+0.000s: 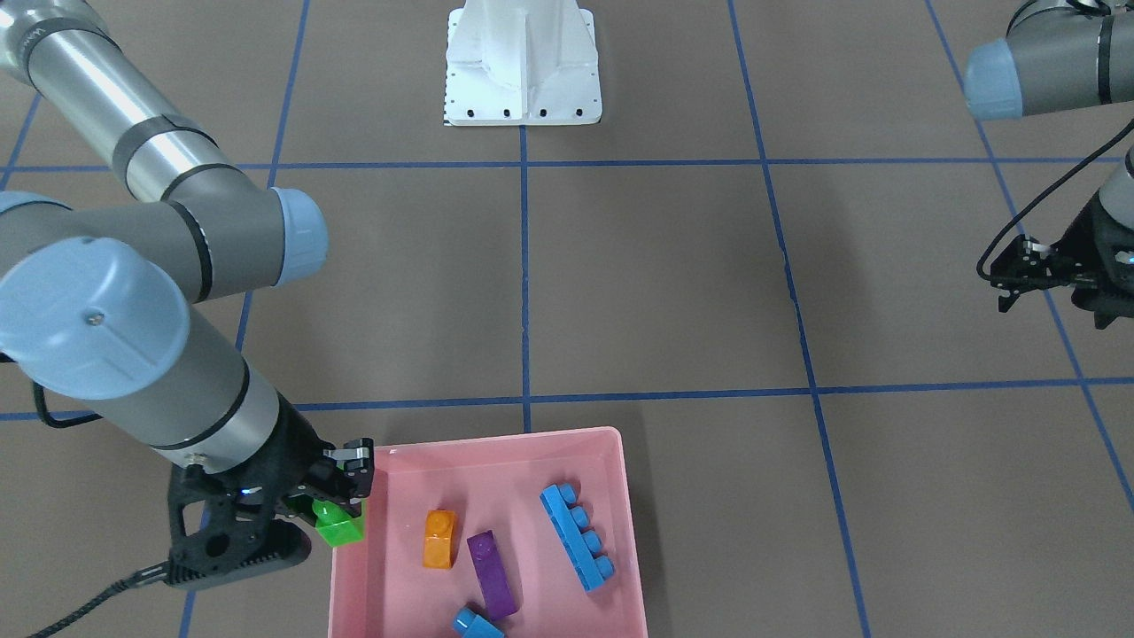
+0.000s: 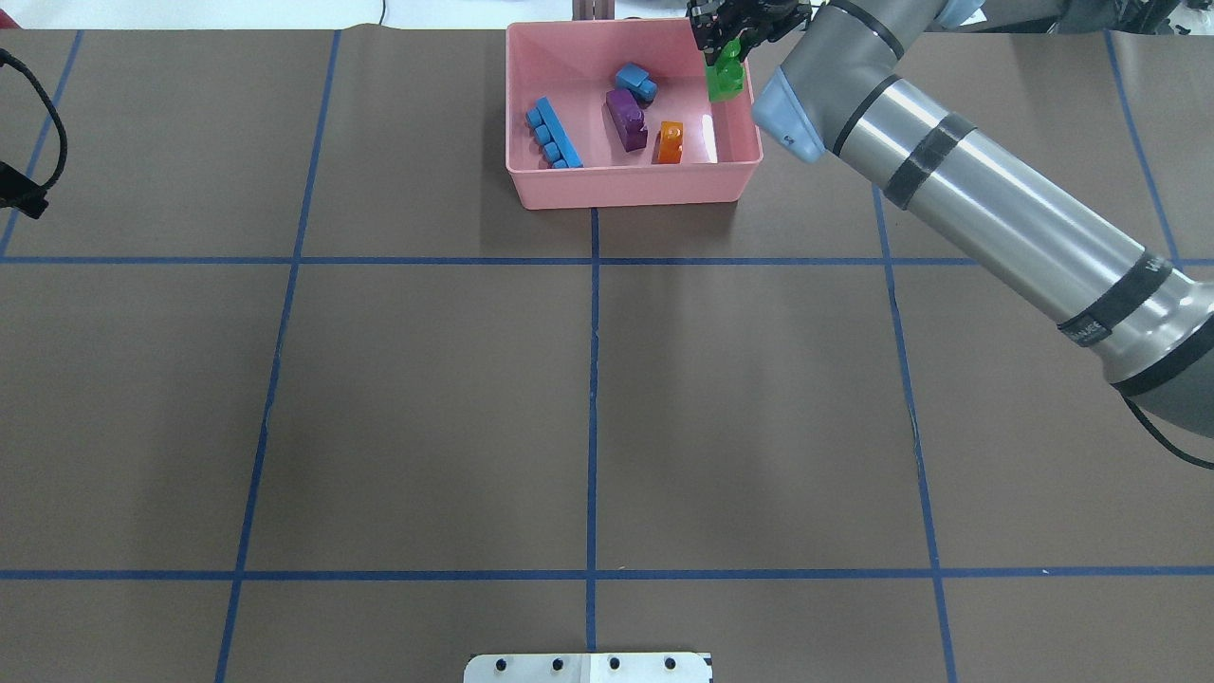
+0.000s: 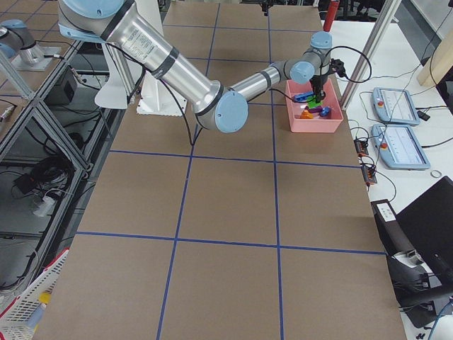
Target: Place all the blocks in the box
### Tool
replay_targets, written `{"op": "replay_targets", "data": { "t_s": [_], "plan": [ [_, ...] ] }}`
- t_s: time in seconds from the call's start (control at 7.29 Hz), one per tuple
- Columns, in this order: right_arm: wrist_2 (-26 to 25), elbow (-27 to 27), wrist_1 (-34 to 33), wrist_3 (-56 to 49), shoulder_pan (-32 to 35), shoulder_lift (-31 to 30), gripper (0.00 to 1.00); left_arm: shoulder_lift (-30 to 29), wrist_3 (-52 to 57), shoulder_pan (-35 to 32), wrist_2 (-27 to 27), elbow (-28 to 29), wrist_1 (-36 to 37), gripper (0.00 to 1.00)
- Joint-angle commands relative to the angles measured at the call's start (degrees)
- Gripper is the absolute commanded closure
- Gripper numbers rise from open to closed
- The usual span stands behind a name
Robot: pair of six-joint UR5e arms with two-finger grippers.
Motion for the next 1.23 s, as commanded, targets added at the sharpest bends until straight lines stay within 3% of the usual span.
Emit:
{"op": "replay_targets", "data": {
  "t_s": [0.0,0.27,0.55,0.69,0.82,1.1],
  "plan": [
    [-0.75,-1.58,3.19,2.69,-0.51,0.46,0.02,1.64,-0.07,-0.20,0.15,-0.81,-0.03,0.00],
    [-0.75,-0.97,3.02,1.49,-0.42,0.99,0.00,2.61,0.01,-1.33,0.16,-0.37,-0.03,0.00],
    [2.04,1.30,0.93,-2.89,3.68,-0.58,0.00,2.61,0.36,-7.37,-1.50,0.32,0.49,0.00],
    [8.94,4.71,-1.53,-6.57,8.50,-5.12,0.00,2.61,5.32,-11.32,-5.87,3.03,0.24,0.00],
    [13.10,10.14,-1.90,-13.57,12.46,-12.91,0.00,2.61,14.94,-14.14,-6.43,4.79,1.02,0.00],
    [14.02,21.47,-2.17,-21.27,17.14,-29.95,0.00,2.96,25.37,-19.42,-6.87,10.41,0.68,0.00]
  ]
}}
